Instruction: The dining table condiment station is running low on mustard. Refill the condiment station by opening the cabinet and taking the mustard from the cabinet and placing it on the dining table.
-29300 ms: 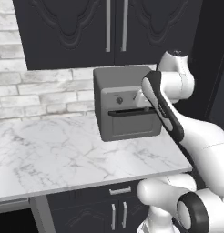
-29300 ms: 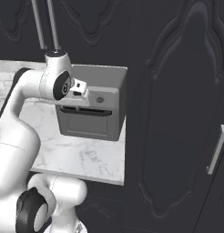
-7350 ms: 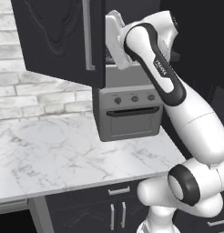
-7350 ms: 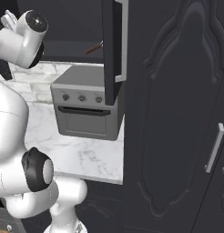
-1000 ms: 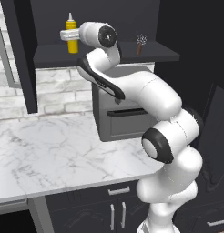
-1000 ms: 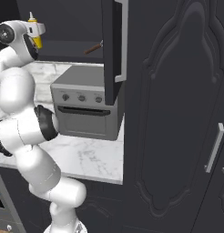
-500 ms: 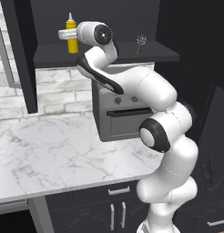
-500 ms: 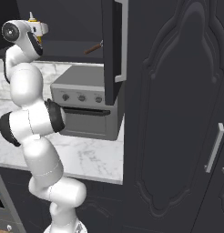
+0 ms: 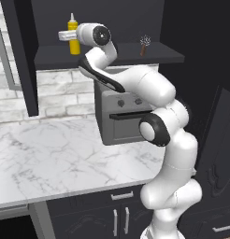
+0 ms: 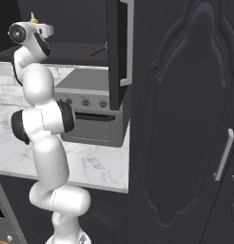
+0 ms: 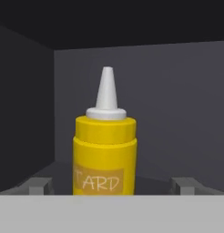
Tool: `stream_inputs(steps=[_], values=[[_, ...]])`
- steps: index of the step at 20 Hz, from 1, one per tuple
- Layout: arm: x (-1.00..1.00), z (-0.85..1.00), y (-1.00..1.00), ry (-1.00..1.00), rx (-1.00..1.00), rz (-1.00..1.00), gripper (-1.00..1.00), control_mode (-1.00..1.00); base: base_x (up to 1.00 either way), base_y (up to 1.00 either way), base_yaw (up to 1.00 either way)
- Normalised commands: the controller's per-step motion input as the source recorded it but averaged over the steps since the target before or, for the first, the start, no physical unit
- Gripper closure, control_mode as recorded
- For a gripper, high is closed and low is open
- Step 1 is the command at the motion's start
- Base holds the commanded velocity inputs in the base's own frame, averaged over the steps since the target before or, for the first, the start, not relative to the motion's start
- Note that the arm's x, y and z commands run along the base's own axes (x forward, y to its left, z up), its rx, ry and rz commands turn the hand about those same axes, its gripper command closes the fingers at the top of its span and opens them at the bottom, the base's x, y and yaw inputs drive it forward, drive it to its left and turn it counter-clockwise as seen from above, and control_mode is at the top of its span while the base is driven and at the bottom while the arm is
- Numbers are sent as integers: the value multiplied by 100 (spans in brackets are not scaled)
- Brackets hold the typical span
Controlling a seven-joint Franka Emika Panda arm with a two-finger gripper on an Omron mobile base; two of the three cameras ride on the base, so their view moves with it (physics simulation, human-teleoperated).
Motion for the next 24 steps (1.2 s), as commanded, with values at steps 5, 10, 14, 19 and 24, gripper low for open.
stream_inputs(steps=[5,10,14,19,24], values=[[8,-1,2,0,0,0,-100,-100,0,0,0],[10,-1,1,5,0,0,-100,-100,0,0,0],[19,-2,0,7,0,0,-100,-100,0,0,0],[15,-2,2,6,0,0,100,-100,0,0,0],[3,-1,2,4,0,0,100,-100,0,0,0]])
